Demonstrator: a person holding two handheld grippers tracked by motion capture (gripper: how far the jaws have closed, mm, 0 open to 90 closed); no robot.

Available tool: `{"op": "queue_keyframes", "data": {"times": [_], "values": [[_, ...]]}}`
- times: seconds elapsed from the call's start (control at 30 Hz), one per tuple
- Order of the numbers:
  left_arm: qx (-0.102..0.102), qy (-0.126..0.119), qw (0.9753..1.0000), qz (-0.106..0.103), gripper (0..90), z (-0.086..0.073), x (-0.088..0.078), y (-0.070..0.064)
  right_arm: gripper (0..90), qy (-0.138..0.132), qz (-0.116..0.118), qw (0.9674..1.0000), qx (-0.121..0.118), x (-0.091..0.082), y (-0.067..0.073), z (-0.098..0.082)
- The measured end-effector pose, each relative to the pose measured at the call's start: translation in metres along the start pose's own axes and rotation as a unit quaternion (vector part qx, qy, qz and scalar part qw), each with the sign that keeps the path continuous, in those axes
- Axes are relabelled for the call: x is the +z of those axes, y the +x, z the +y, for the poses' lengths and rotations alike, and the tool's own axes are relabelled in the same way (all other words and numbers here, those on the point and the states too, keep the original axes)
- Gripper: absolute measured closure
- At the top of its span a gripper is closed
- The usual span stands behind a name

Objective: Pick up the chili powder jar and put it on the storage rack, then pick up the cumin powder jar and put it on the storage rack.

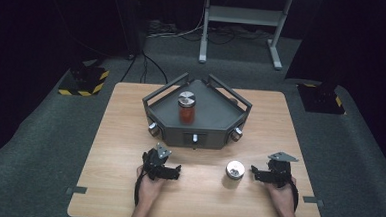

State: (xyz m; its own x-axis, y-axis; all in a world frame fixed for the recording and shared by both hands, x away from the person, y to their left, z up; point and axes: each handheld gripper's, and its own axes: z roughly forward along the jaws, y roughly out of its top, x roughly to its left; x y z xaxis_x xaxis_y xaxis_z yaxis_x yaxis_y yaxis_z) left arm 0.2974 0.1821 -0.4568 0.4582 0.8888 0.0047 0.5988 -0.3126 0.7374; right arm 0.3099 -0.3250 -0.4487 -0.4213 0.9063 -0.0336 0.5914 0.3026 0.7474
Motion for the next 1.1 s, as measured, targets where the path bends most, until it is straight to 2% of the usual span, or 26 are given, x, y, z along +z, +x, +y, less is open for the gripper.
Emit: {"op": "queue_keyframes", "data": {"times": [1.1], "values": [[0.0,-0.001,1.0,0.001,1.8,-0.0002,0.0,-0.0004,7.2,0.003,0.005,1.0,-0.002,0.0005,-0.0011,0.0013]]}}
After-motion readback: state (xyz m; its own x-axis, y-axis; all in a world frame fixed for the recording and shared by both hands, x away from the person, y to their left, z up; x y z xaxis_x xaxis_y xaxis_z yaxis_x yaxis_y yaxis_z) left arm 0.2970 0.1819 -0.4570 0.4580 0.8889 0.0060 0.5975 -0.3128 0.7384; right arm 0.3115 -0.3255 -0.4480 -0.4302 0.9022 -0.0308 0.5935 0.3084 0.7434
